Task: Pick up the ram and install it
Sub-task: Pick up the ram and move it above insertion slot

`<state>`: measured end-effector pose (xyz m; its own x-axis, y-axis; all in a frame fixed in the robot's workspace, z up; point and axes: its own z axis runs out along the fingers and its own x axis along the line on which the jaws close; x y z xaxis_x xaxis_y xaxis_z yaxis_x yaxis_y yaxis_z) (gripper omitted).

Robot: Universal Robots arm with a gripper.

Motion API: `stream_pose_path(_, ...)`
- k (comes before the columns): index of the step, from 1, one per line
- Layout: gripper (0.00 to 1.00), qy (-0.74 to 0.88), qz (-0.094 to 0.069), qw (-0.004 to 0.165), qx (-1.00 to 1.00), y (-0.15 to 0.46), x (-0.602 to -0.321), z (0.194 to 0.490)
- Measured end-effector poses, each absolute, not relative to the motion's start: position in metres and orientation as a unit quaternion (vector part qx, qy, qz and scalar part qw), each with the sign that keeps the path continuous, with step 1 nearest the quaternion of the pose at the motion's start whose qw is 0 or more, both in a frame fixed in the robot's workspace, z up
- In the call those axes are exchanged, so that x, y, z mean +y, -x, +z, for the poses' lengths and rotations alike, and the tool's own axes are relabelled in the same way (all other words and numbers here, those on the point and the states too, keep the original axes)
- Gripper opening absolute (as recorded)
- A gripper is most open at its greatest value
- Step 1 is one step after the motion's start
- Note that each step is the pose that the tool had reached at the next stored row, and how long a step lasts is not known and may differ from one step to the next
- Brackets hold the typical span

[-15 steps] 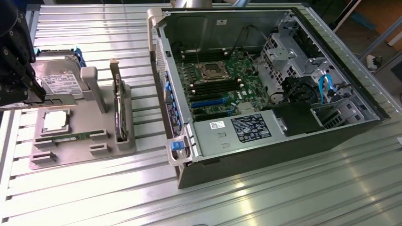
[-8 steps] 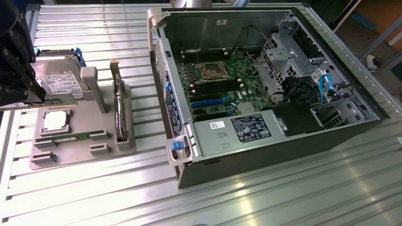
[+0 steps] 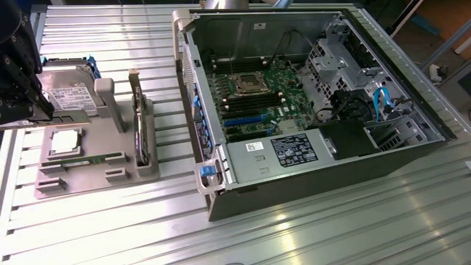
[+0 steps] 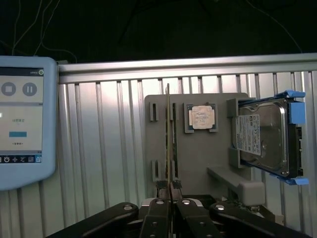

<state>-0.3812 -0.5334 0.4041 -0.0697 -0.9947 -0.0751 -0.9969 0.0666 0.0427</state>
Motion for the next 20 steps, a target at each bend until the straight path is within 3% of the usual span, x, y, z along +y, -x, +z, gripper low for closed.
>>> stream_pose_path(20, 0.12, 0.682, 0.041, 0.013, 0.73, 0.333, -0.533, 0.404)
